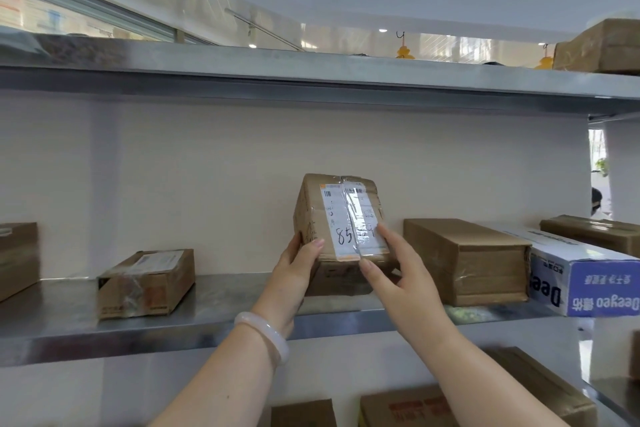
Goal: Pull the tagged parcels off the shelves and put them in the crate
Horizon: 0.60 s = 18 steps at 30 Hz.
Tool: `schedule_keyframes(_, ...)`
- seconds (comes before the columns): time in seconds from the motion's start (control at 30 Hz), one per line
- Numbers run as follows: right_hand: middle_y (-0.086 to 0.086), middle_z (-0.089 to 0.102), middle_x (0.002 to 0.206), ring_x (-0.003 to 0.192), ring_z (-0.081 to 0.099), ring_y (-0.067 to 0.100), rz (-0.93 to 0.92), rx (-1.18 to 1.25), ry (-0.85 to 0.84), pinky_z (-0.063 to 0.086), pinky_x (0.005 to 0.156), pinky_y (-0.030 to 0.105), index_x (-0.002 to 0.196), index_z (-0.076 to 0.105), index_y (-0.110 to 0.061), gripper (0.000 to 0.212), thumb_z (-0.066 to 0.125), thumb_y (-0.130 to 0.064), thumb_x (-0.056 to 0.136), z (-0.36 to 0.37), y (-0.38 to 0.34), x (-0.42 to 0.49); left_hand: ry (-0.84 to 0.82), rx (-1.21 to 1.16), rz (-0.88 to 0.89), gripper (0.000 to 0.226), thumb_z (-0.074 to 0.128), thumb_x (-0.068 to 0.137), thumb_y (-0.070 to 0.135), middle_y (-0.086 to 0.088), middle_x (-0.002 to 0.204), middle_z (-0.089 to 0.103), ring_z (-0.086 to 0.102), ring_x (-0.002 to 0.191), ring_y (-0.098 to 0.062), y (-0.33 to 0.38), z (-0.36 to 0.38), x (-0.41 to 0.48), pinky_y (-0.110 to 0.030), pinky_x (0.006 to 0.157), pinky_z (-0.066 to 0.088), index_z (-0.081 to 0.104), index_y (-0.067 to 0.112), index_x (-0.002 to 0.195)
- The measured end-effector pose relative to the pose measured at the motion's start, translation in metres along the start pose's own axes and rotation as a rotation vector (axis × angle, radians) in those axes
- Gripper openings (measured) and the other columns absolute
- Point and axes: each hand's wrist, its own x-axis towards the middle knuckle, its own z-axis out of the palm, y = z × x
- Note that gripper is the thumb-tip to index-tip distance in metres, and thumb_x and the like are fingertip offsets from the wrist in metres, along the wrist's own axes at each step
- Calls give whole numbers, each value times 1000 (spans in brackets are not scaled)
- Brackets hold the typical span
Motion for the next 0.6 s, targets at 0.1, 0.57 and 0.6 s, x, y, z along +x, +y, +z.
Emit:
schedule_keyframes(0.1,-26,55,121,110,51,-10,4,-12,49,45,81,10,130,49,-46,51,71,-38,85,9,2,5,91,124,79,22,51,98,36,25,101,72,65,87,12,0,-10,0,-9,64,49,67,44,112)
schedule_keyframes(0.57,-26,54,111,92,52,-13,212,-22,-52,45,72,11,137,38,-50,50,56,-24,97,63,9,42,114,741,240,48,66,91,29,5,133,57,54,119,-12,-10,-64,33,-30,102,44,50,34,136)
schedule_keyframes(0.6,-24,54,114,93,52,-12,225,-24,-49,45,72,11,139,37,-49,52,56,-24,98,65,11,43,103,778,247,49,66,90,30,3,133,57,54,120,-13,-11,-66,36,-34,102,45,49,35,136)
